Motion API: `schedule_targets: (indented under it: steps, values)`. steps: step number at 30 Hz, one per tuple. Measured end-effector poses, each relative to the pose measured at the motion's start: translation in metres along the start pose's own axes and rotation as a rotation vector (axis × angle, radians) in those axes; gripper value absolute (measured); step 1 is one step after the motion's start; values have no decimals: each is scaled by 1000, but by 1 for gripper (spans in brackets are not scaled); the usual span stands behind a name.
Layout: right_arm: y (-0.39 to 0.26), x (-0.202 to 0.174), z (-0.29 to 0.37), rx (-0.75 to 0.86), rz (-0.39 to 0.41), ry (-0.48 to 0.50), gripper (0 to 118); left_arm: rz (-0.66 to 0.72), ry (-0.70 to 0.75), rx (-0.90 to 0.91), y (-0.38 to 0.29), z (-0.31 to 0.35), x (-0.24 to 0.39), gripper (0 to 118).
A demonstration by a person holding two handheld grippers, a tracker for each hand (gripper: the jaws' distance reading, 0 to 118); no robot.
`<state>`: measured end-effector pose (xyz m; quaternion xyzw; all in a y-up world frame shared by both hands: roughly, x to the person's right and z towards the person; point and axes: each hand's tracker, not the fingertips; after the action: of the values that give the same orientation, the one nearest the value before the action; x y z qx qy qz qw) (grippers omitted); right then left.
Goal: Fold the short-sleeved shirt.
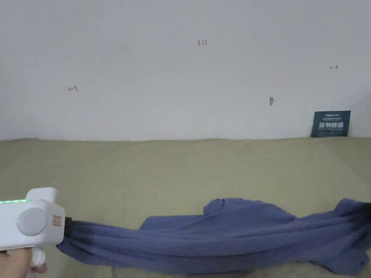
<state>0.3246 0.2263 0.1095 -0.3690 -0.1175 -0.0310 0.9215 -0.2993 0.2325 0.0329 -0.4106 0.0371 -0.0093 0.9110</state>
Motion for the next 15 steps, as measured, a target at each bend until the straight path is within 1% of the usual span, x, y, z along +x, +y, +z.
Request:
schedule_targets:
  steps: [2, 5, 8, 9, 11, 15]
  values:
    - [-25, 6, 8, -27, -4, 0, 4, -13, -13, -12, -23, 7, -5, 0]
    - [-58, 21, 31, -31, -58, 34, 4, -5, -41, -28, -55, 29, -14, 0]
    - [-90, 31, 60, -41, -46, 44, 4, 1, -61, -35, -81, 43, -31, 0]
    - [-104, 36, 74, -42, -28, 43, 4, 5, -68, -32, -94, 53, -35, 0]
    - [-130, 45, 95, -41, -22, 49, 4, 2, -70, -34, -119, 70, -39, 0]
    - [-191, 61, 130, -59, -46, 55, 4, 17, -103, -83, -180, 98, -51, 0]
